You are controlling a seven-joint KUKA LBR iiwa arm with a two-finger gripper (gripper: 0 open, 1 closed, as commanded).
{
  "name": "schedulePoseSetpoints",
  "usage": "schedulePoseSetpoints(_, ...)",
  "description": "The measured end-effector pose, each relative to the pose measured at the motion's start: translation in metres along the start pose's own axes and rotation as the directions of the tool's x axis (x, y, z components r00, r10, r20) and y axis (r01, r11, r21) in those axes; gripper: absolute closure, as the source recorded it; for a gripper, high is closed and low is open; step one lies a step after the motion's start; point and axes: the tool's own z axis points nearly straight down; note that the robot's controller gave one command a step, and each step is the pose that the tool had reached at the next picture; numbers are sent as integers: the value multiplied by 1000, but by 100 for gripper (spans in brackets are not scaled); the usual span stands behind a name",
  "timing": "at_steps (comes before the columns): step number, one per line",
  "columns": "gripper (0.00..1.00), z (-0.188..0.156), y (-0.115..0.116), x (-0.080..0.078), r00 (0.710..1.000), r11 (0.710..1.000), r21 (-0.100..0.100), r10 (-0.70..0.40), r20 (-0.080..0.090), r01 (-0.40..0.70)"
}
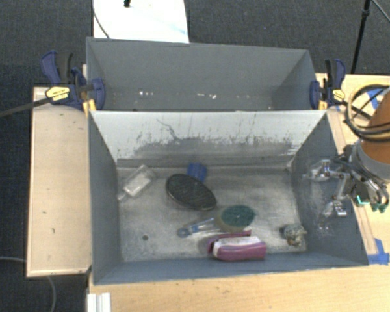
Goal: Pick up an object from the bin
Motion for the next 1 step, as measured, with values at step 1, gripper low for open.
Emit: schedulePoseSetpoints(1, 0, 115, -8, 21, 979, 979, 8, -204, 22, 204)
